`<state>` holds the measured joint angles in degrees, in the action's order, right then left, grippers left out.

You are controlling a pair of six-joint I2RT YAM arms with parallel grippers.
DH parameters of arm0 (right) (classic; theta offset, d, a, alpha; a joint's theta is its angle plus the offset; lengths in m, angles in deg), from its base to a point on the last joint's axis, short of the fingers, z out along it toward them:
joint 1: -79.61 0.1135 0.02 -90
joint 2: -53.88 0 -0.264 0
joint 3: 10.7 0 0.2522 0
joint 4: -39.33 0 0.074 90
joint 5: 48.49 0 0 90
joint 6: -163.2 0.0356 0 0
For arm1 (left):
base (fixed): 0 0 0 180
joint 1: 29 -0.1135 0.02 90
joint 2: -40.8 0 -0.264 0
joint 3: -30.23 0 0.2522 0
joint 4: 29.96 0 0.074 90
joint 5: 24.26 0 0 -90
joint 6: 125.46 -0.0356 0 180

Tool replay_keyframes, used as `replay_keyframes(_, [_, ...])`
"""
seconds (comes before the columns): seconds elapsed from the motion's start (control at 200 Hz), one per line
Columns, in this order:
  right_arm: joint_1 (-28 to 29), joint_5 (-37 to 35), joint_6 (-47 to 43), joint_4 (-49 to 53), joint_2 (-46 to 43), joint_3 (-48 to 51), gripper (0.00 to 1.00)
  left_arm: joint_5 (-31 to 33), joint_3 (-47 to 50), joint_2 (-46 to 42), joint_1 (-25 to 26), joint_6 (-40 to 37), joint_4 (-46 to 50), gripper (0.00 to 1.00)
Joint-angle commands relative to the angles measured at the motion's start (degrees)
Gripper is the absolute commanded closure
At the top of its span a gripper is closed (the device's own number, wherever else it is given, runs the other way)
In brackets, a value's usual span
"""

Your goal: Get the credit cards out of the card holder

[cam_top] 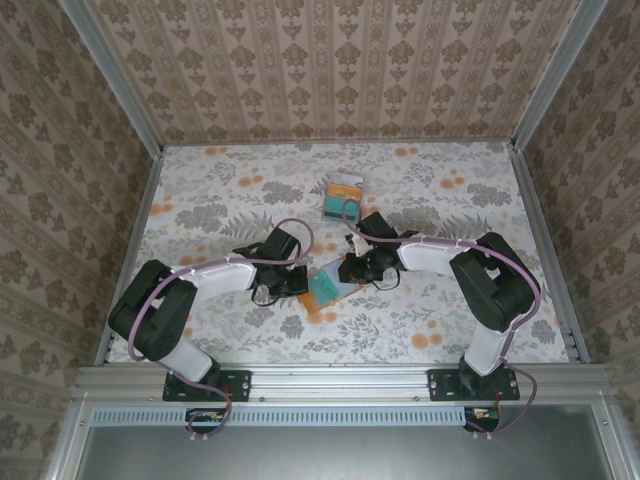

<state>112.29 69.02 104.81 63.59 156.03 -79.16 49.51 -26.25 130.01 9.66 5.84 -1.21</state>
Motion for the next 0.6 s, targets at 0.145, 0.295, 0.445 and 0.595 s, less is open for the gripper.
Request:
replay_keyframes(0.145, [2.2,2.2,0.0,-0.5,1.9,-2.2,0.74,1.1,-0.8,1.9,0.5,-1.4,4.0,0.96])
replay_keyframes(0.295, [2.9,2.6,0.2,-1.1,3.0,-2.9,0.74,1.1,-0.9,1.9,0.5,-1.5,4.3,0.95])
replay_keyframes(0.445, [3.3,1.7,0.1,-0.5,2.4,-3.5,0.74,1.2,-1.1,2.1,0.5,-1.6,4.4,0.95])
replay_keyframes(0.595, [3.3,-0.4,-1.4,1.8,0.6,-4.7,0.73,1.2,-1.3,2.2,0.5,-1.6,4.5,0.96])
